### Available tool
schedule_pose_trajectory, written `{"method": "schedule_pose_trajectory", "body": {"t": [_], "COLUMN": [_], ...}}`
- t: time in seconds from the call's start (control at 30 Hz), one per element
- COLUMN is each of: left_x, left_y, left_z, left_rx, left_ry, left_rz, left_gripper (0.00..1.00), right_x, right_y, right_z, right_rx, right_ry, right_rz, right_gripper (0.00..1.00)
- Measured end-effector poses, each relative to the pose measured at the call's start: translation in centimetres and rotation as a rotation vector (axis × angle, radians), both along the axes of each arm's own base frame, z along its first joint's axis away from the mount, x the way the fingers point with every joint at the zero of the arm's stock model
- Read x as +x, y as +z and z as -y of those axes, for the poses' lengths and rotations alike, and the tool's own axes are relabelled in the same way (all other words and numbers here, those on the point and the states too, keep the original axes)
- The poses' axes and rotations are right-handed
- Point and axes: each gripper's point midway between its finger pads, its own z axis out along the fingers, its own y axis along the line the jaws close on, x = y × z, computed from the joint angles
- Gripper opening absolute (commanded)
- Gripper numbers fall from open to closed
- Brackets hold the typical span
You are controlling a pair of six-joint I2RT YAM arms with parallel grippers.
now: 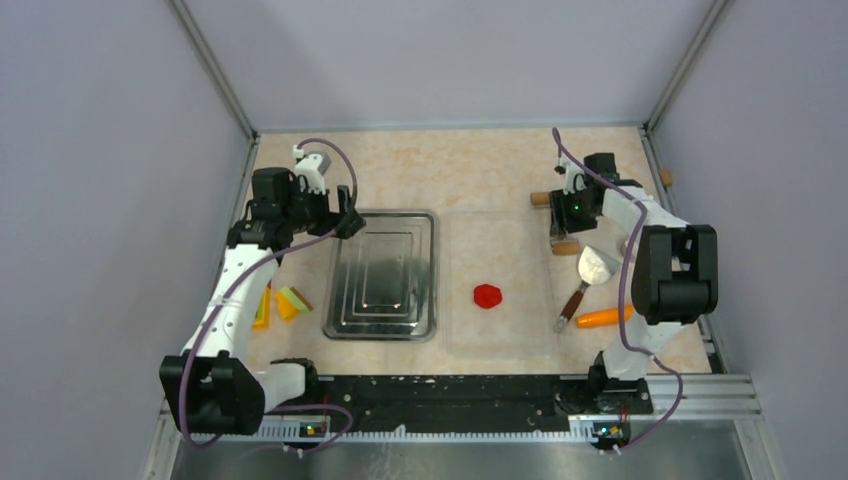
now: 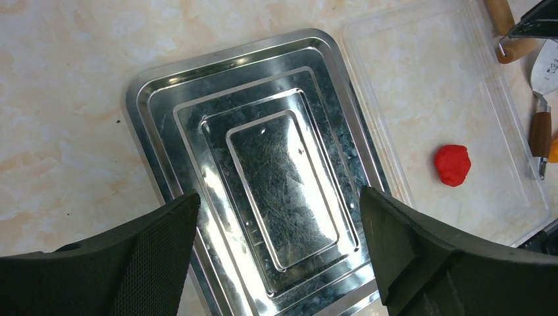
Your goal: Roll out the dumpling wrappers from the dough
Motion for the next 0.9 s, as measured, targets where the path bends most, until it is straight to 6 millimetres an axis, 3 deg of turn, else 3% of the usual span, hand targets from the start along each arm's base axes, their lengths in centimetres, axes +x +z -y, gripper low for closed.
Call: {"method": "schedule_pose_trajectory", "body": {"t": [0.37,0.4,0.47,0.5,0.53,0.67,0.77,0.9], "left_x": [0.1,0.3,0.6,0.7,0.8,0.2,-0.5,-1.2], "left_y": [0.4,0.5,0.8,0.9,1.0,1.4,1.8,3.2], "left_z": [0.1,0.1,0.3,0.6,0.9,3.6,6.1,8.7], "left_rx": [0.022,0.026,0.038,0.050,0.061,0.129,0.222,0.356], "left_ry": [-0.042,-0.047,-0.063,-0.078,-0.097,-0.243,-0.398,-0.571], "left_rz": [0.020,0.025,0.037,0.044,0.053,0.110,0.214,0.458], "left_gripper": [0.88,0.88,0.86,0.85,0.84,0.84,0.87,0.93], "right_x": [3.8,4.0,4.3,4.4,4.5,4.7,3.7,1.8], "right_y": [-2.7,-3.0,-3.1,-3.1,-3.1,-2.9,-2.4,1.1], "right_z": [0.4,0.5,0.6,0.7,0.7,0.5,0.1,-2.0], "right_rx": [-0.025,-0.032,-0.043,-0.054,-0.056,-0.069,-0.048,0.064], "right_ry": [-0.013,-0.016,-0.019,-0.018,-0.017,-0.009,0.003,0.054], "right_rz": [0.002,0.000,0.011,0.015,0.020,0.032,0.002,-0.016], "right_gripper": [0.38,0.35,0.07,0.00,0.00,0.00,0.00,0.00]}}
